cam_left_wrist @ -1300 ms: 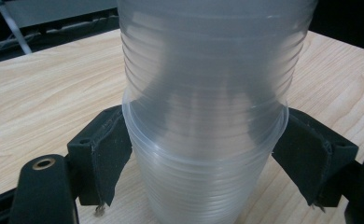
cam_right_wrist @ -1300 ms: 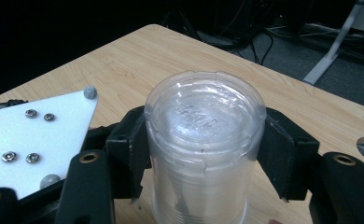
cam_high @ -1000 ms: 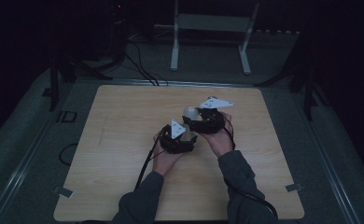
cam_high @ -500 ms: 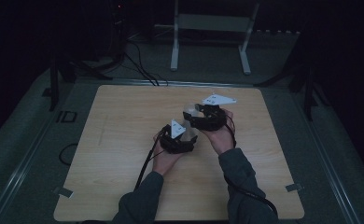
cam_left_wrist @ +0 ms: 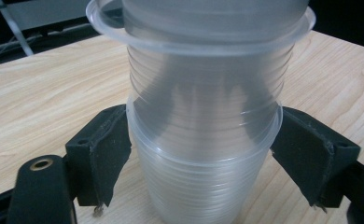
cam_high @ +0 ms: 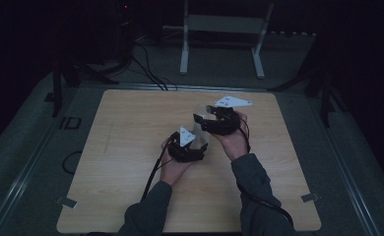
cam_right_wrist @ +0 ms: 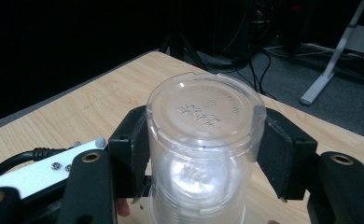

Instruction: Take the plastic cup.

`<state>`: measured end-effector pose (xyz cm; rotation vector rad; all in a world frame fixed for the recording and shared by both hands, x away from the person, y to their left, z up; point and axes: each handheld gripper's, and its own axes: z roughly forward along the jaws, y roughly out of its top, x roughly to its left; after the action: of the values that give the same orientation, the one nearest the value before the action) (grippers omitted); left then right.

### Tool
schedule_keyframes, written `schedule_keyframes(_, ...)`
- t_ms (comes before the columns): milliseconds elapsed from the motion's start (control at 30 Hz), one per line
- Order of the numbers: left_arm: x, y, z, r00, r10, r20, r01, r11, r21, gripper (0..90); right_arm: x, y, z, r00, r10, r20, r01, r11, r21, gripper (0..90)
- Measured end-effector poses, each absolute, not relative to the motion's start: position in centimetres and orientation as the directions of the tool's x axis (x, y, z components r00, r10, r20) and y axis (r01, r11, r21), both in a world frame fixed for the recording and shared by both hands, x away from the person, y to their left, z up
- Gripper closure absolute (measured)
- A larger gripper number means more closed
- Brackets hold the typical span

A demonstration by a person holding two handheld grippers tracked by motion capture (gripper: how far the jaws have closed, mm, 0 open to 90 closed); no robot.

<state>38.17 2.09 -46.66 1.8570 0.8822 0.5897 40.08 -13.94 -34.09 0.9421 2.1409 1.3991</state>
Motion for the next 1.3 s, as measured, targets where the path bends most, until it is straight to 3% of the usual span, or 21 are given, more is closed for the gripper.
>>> schedule_keyframes(1300, 37.3, 3.5, -44.9, 0.615, 0.788, 0.0, 0.308, -0.24, 0.921, 23.3, 38.7, -14.3, -30.2, -0.696, 0.718, -0.01, 0.233, 0.239, 0.943, 39.7)
